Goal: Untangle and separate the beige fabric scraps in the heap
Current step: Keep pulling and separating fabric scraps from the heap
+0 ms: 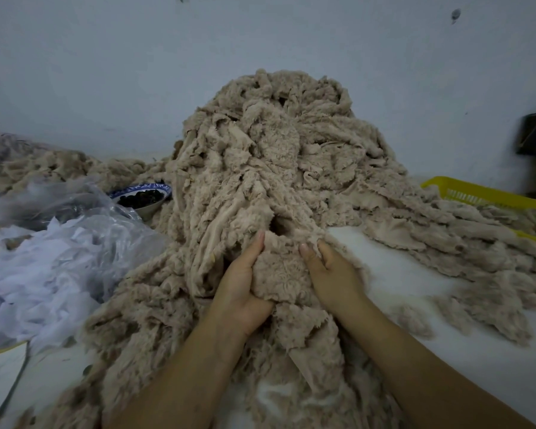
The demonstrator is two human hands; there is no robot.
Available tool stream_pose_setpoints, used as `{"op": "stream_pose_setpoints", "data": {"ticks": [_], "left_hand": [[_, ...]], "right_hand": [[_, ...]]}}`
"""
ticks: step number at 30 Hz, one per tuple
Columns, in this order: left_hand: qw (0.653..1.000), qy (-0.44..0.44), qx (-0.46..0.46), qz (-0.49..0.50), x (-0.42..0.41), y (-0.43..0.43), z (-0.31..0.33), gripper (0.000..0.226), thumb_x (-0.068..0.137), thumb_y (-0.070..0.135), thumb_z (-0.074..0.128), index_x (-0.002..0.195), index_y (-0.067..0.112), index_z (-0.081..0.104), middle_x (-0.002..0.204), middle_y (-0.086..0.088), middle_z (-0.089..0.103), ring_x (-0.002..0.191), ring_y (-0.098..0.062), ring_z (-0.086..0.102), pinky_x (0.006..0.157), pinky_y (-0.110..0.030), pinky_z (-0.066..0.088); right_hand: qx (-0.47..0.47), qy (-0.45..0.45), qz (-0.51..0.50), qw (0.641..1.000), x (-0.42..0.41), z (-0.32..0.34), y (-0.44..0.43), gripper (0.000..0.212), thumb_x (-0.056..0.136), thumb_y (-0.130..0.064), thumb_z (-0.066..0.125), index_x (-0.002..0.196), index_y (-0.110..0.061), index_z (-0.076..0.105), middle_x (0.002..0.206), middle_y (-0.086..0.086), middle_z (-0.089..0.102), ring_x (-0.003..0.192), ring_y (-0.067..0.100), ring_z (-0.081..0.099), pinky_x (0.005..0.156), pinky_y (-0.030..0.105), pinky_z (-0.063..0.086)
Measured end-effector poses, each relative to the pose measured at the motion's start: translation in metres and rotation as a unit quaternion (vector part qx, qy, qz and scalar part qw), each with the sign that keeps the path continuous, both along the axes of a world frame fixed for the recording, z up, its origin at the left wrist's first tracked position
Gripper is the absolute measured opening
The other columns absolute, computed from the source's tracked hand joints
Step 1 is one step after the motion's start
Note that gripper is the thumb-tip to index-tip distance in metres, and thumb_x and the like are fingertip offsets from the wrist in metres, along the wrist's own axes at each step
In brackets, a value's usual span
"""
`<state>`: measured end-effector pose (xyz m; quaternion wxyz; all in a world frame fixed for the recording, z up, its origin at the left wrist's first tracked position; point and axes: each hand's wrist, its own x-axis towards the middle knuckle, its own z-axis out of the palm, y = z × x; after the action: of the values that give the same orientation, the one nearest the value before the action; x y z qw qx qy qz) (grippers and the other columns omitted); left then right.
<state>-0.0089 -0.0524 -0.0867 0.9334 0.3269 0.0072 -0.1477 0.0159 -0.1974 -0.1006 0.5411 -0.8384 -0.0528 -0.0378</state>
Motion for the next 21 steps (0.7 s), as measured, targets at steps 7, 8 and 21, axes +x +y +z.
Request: {"op": "stream_pose_setpoints", "data": {"ticks": [7,8,21], "left_hand": [[0.999,-0.019,-0.011,0.032,0.002,0.006,-0.002,0.043,0.092,0.041,0.058,0.109,0.006,0.076,0.125,-0.018,0.068,0.112,-0.031,0.068,0.085,-0.044,0.057],[0.999,-0.016,-0.004,0.03,0.001,0.005,-0.001,0.043,0.093,0.041,0.058,0.109,0.006,0.077,0.125,-0.017,0.068,0.112,-0.03,0.068,0.086,-0.044,0.058],[1.0,0.001,0.027,0.016,-0.003,0.001,-0.006,0.039,0.096,0.028,0.052,0.124,0.004,0.065,0.125,-0.018,0.068,0.111,-0.029,0.069,0.083,-0.043,0.061]], "right_hand": [[0.08,0.002,-0.031,0.996,0.003,0.0,-0.009,0.07,0.096,-0.062,0.039,0.152,-0.021,0.036,0.156,-0.003,0.039,0.142,0.015,0.036,0.114,0.028,0.025],[0.108,0.008,-0.033,0.994,0.003,0.0,-0.01,0.071,0.095,-0.062,0.039,0.154,-0.022,0.033,0.157,-0.004,0.037,0.142,0.015,0.034,0.114,0.029,0.026],[0.163,0.025,-0.012,0.986,-0.002,-0.001,-0.003,0.074,0.094,-0.064,0.046,0.154,-0.025,0.03,0.148,-0.015,0.043,0.138,0.009,0.039,0.116,0.036,0.032]]}}
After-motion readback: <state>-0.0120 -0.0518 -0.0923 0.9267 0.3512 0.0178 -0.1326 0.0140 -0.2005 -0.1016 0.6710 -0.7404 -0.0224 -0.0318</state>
